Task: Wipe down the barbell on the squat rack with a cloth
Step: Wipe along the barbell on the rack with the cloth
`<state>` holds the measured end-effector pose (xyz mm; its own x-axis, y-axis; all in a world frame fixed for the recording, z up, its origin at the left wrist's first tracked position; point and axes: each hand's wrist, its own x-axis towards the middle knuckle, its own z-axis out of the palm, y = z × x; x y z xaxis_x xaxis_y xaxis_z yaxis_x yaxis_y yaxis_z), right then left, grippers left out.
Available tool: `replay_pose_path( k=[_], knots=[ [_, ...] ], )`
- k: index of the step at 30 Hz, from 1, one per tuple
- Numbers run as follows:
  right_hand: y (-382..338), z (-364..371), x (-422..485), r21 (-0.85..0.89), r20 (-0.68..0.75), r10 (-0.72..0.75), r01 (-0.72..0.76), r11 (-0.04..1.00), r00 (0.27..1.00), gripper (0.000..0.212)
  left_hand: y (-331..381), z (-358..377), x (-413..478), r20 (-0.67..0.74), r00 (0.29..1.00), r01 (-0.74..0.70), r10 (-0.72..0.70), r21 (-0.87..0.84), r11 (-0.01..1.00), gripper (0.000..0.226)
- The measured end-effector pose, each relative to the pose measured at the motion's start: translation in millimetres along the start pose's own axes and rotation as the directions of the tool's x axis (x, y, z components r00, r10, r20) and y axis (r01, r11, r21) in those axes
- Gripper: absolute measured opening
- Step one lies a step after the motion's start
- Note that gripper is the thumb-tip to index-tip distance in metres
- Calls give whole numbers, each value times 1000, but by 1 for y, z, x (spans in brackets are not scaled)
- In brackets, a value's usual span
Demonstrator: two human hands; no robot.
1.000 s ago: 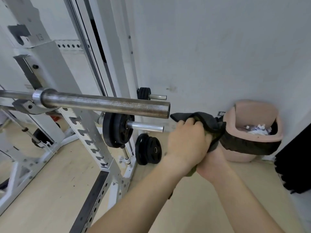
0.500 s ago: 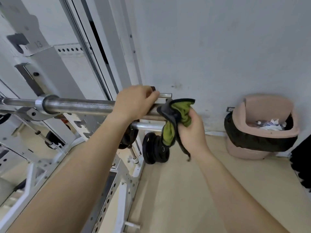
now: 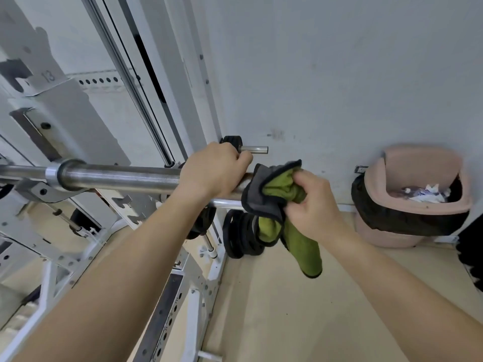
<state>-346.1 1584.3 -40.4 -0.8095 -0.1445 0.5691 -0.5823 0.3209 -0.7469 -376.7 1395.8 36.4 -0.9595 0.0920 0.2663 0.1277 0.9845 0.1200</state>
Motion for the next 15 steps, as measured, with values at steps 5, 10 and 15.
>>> replay_pose_path(
  k=[5,10,15],
  knots=[
    [-21,-1,14,285,138,504,-522,804,853,8,-5,27,-36,-481,870,-112,107,18,994,31],
    [-18,-5,17,195,187,522,-553,810,832,12,-1,16,-24,-353,935,-27,34,24,999,47],
    [-3,1,0,-272,49,-272,275,922,961,26,3,-4,16,259,964,77,-62,-49,996,45]
  ],
)
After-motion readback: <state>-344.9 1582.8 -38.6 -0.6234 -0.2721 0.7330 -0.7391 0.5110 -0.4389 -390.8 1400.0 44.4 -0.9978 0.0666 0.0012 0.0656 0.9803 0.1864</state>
